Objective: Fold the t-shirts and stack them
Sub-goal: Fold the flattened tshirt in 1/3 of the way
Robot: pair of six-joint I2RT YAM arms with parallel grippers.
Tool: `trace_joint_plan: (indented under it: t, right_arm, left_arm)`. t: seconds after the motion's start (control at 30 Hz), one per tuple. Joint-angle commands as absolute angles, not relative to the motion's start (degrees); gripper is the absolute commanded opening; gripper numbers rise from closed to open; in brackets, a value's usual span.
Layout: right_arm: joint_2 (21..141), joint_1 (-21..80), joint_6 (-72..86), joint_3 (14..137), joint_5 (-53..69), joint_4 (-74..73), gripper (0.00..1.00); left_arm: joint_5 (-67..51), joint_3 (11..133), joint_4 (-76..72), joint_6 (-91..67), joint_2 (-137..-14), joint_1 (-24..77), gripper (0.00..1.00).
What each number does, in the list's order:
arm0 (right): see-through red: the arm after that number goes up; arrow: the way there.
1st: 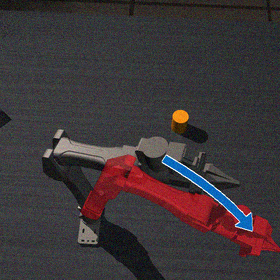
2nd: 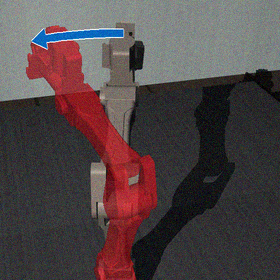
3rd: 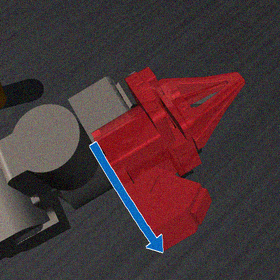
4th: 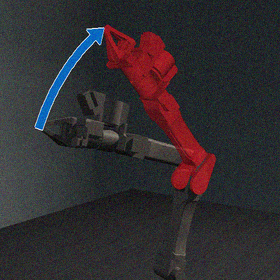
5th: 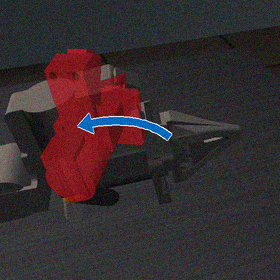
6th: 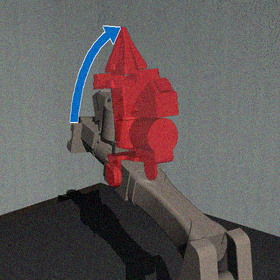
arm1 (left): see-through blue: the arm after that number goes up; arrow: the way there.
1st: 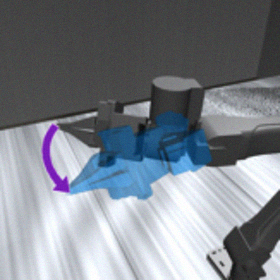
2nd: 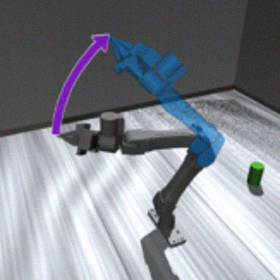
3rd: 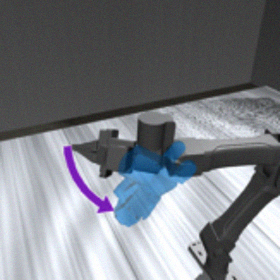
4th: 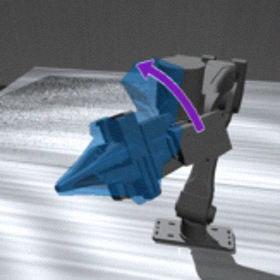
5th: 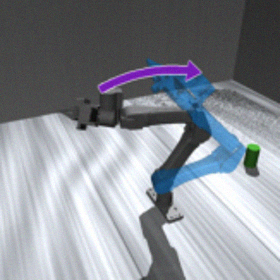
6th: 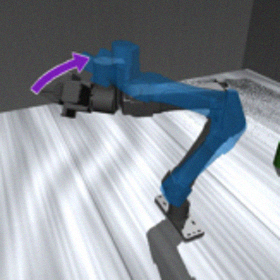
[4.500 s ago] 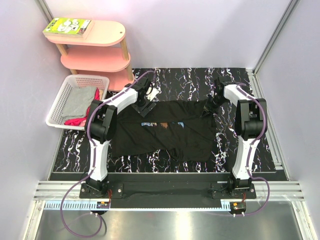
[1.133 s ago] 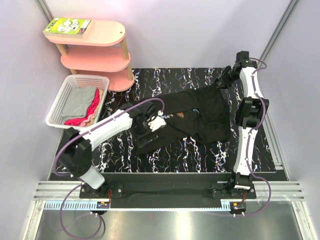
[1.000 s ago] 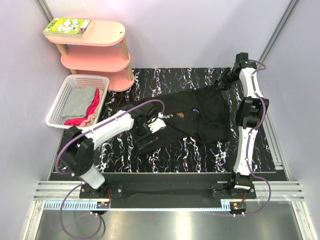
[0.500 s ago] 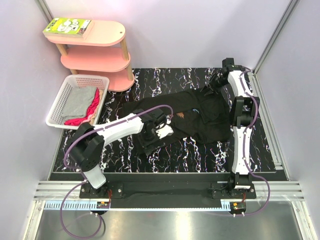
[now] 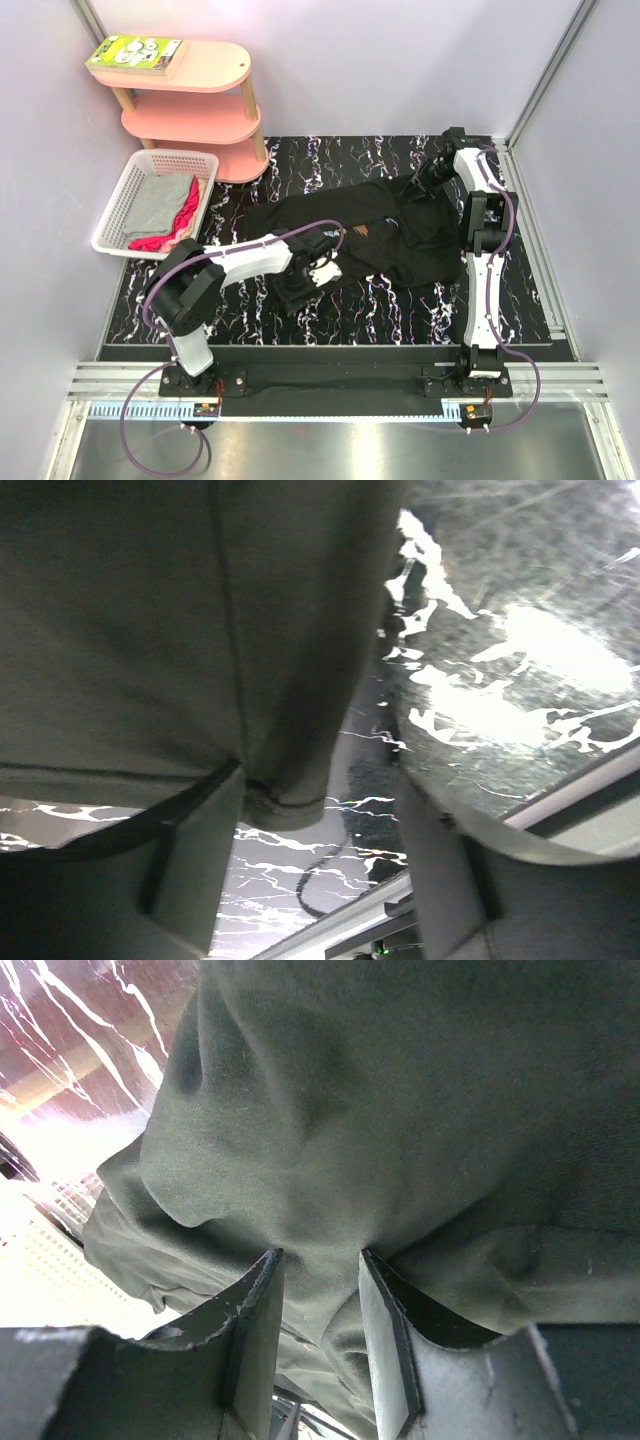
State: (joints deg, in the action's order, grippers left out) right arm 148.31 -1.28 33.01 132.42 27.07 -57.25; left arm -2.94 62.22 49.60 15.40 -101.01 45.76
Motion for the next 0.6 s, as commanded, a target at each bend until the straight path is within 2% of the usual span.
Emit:
trace_joint_plan:
  t: [0.0,0.23,0.47,0.57]
  right_arm:
    - [147.0,-1.5,32.0,133.1,26.2,-56.6,0.44]
    - [148.6,-1.9,32.1,133.9,25.4,-56.8,0.44]
    - [148.6,-3.0,31.6,132.6,24.9,-56.7,0.44]
    - [148.4,-3.7,31.6,132.5,24.8,-56.8,0.44]
  left_arm:
    - [-2.1,61.5,46.9,15.0,-101.7,45.6,0.52]
    - [-1.5,58.2,46.1,16.7,-101.0,43.6,0.17]
    - [-0.2,53.8,45.1,18.5,-99.2,41.0,0.01]
    - [-0.1,53.1,46.4,20.1,-97.2,39.4,0.0]
